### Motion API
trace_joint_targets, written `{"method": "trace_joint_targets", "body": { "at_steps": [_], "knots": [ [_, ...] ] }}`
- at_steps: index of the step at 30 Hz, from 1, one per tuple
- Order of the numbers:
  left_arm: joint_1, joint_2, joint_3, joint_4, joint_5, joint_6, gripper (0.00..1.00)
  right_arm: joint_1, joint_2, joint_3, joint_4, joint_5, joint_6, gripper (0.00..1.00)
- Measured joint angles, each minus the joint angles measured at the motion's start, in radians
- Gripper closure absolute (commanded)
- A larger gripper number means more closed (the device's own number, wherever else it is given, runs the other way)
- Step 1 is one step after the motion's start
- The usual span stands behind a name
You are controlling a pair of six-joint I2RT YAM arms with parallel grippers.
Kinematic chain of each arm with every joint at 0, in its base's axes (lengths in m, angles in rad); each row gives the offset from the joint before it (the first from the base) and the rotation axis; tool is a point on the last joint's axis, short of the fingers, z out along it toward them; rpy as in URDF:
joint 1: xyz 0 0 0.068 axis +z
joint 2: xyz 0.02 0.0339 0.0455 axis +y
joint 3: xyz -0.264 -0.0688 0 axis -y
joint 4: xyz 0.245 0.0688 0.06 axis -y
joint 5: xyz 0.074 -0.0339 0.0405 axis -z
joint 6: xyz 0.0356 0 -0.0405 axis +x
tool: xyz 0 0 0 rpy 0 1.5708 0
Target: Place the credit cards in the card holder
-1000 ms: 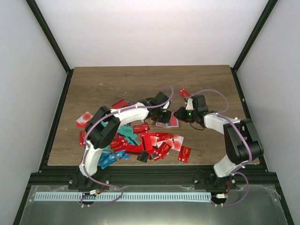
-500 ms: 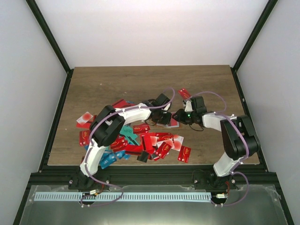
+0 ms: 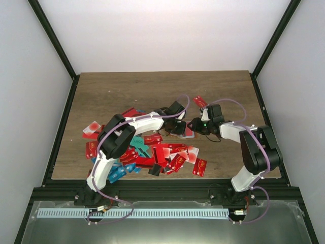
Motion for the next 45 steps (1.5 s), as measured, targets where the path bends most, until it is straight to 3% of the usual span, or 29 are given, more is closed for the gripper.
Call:
{"method": "trace_joint_targets", "body": {
  "at_steps": [13, 32, 45],
  "knots": [
    [0.000, 0.000, 0.000, 0.003, 0.000, -0.002, 0.96, 0.000, -0.004, -0.020, 0.003, 0.005, -0.003, 0.61],
    [0.000, -0.014, -0.016, 0.015, -0.003, -0.023, 0.96, -0.005, 0.000, -0.021, 0.050, -0.121, -0.002, 0.64],
    [0.013, -0.204, -0.093, -0.021, -0.073, -0.030, 0.95, 0.060, 0.003, 0.003, 0.053, -0.178, 0.010, 0.64]
  ]
}}
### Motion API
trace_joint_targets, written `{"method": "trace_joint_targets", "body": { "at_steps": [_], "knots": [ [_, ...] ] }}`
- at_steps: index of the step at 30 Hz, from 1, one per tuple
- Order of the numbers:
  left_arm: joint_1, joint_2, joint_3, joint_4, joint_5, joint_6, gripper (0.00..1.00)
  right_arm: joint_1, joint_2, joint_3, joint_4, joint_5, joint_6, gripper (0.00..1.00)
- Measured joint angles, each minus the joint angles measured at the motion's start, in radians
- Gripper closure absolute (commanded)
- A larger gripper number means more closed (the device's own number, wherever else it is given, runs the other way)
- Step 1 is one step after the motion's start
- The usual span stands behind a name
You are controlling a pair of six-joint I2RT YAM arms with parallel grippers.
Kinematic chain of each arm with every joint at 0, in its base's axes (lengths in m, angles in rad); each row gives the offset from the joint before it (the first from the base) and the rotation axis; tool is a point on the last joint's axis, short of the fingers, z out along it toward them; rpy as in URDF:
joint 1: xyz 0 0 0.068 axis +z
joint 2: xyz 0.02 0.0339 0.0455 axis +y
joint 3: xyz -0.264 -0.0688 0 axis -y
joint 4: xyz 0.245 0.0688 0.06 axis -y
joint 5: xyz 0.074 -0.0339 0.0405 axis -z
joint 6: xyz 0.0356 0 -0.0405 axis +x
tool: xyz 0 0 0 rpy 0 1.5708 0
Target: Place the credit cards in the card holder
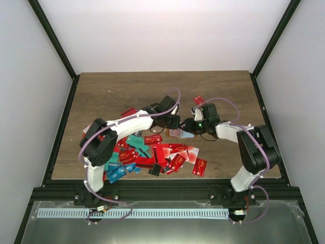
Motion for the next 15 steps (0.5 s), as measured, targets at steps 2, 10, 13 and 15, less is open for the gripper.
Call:
{"method": "trace_joint_targets", "body": {
  "at_steps": [2, 10, 13, 15],
  "knots": [
    [0.009, -0.045, -0.033, 0.000, -0.010, -0.001, 0.95, 0.021, 0.010, 0.021, 0.000, 0.001, 0.006, 0.64],
    [0.044, -0.222, -0.203, 0.008, -0.063, -0.009, 0.94, 0.117, 0.109, 0.142, -0.004, 0.008, 0.026, 0.63],
    [0.054, -0.280, -0.268, 0.008, -0.084, -0.017, 0.90, 0.140, 0.111, 0.151, -0.007, 0.006, 0.032, 0.62],
    [0.058, -0.320, -0.308, 0.005, -0.093, -0.022, 0.88, 0.146, 0.111, 0.158, -0.010, 0.004, 0.035, 0.62]
  ]
}}
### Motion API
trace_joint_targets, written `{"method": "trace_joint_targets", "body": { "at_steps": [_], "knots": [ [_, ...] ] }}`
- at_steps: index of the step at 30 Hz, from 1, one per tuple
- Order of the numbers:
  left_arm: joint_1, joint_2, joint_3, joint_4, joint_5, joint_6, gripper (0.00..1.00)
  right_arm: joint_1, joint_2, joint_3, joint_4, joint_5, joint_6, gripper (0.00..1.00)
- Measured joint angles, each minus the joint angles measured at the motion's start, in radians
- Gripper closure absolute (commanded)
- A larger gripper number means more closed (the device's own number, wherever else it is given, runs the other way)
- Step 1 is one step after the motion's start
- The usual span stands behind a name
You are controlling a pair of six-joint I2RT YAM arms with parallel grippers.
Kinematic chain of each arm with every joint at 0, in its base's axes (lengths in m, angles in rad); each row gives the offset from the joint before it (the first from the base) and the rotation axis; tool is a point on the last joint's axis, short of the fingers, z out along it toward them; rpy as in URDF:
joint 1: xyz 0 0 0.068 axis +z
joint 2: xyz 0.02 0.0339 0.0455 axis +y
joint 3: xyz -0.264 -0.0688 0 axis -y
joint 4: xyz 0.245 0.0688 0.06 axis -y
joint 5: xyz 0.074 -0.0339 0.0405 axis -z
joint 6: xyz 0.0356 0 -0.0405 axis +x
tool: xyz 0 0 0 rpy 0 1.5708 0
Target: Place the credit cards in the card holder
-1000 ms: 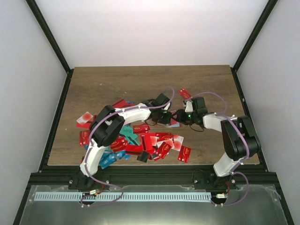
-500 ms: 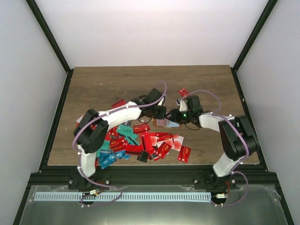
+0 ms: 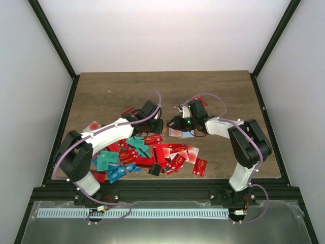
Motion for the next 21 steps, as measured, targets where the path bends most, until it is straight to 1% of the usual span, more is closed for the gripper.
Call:
{"method": "trace_joint_targets", "body": {
  "at_steps": [3, 6, 11, 15, 17, 21],
  "knots": [
    [0.002, -0.062, -0.052, -0.004, -0.013, -0.008, 0.87, 0.002, -0.005, 0.005, -0.002, -0.003, 0.002, 0.61],
    [0.002, -0.126, -0.101, -0.007, -0.019, -0.021, 0.83, 0.002, -0.032, 0.005, -0.023, -0.003, 0.001, 0.60],
    [0.001, -0.243, -0.183, -0.031, -0.020, -0.044, 0.76, 0.002, -0.144, -0.015, -0.042, 0.002, 0.000, 0.59],
    [0.001, -0.335, -0.270, -0.054, -0.014, -0.063, 0.72, 0.007, -0.221, -0.066, -0.047, 0.008, 0.000, 0.57],
    [0.000, -0.376, -0.317, -0.072, -0.004, -0.077, 0.71, 0.023, -0.251, -0.099, -0.058, 0.019, 0.001, 0.55],
    [-0.006, -0.434, -0.394, -0.089, 0.016, -0.103, 0.70, 0.093, -0.298, -0.158, -0.089, 0.048, 0.001, 0.53]
  ]
}}
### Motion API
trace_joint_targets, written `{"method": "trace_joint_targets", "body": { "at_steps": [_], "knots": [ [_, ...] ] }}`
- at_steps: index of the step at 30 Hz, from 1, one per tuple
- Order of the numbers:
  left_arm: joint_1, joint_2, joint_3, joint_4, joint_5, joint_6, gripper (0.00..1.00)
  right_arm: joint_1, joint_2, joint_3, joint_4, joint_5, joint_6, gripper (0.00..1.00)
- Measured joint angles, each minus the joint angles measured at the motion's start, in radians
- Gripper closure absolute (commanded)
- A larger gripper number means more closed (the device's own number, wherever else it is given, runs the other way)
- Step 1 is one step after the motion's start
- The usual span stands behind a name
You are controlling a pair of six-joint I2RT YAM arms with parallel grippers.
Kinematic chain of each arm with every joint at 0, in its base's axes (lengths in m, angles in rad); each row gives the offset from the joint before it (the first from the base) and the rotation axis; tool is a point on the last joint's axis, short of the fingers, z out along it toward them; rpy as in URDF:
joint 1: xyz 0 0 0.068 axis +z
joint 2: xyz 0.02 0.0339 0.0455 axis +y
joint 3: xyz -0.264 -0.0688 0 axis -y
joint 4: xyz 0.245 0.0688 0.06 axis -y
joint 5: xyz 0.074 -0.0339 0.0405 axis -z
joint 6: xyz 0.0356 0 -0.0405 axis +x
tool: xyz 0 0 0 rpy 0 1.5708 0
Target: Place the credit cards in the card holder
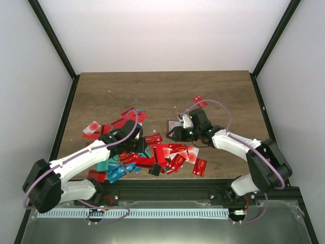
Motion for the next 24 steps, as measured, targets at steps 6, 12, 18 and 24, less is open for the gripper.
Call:
{"method": "trace_joint_targets", "body": {
  "at_steps": [6, 12, 18, 24],
  "knots": [
    [-0.016, -0.055, -0.091, 0.010, 0.039, -0.031, 0.70, 0.058, -0.091, -0.095, -0.061, 0.065, 0.037, 0.48],
    [-0.040, -0.058, -0.145, 0.066, 0.085, -0.050, 0.69, 0.057, -0.205, -0.148, -0.204, 0.172, 0.088, 0.48],
    [-0.074, -0.005, -0.146, 0.188, 0.156, -0.045, 0.70, 0.057, -0.310, -0.235, -0.304, 0.214, 0.141, 0.46],
    [-0.112, 0.112, -0.119, 0.282, 0.232, -0.026, 0.72, 0.057, -0.391, -0.357, -0.320, 0.153, 0.212, 0.46]
  ]
}}
